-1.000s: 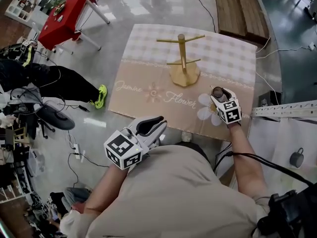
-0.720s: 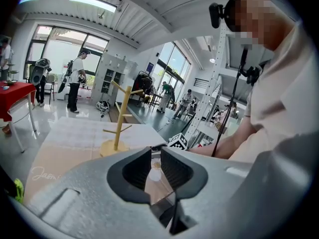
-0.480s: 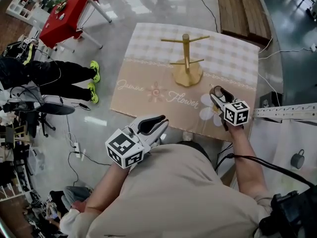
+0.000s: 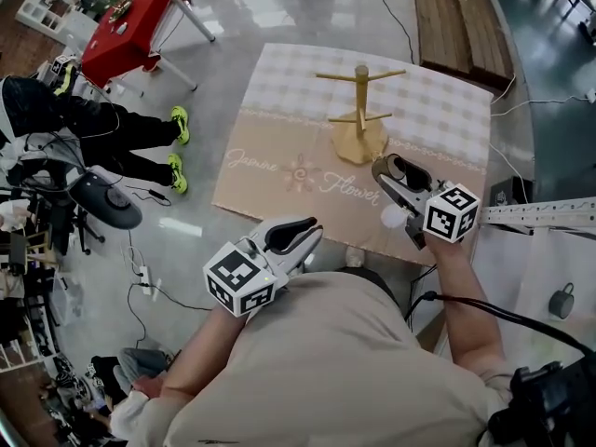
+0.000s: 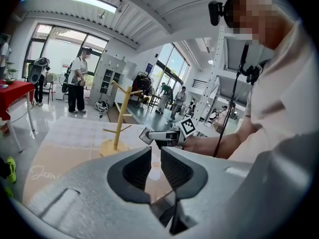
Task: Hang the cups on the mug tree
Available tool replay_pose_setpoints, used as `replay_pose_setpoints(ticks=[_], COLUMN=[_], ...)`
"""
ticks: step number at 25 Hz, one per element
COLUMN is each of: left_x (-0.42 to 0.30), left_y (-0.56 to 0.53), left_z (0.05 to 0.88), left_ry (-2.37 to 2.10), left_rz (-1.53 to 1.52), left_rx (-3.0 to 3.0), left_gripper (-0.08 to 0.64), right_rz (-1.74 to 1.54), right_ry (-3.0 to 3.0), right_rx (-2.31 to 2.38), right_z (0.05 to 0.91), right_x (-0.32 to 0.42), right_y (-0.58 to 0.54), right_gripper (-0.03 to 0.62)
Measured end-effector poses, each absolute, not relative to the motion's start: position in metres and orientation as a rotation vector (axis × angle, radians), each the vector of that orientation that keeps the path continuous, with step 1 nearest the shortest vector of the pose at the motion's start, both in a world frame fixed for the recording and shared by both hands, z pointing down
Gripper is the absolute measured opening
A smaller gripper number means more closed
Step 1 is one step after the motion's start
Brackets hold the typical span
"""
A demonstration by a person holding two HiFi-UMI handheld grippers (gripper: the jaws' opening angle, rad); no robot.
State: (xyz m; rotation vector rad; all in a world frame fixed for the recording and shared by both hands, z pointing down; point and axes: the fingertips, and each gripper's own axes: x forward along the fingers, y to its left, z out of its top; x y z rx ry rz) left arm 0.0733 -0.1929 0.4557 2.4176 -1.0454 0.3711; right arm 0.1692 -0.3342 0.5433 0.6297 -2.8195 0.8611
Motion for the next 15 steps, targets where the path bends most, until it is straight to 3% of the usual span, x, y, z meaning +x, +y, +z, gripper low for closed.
replay_pose_setpoints(ticks=[15], left_x=[0.051], left_y=[-0.185], left_z=[0.457], left_ry=[-1.093], left_rz=[0.352], left_rx=[2.388], left_gripper=[0.052], right_rz=[1.228], right_ry=[-3.018], right_rx=[0.439], right_z=[0.481], right_x=[0.133], right_y=[-0.347], right_gripper=[0.267])
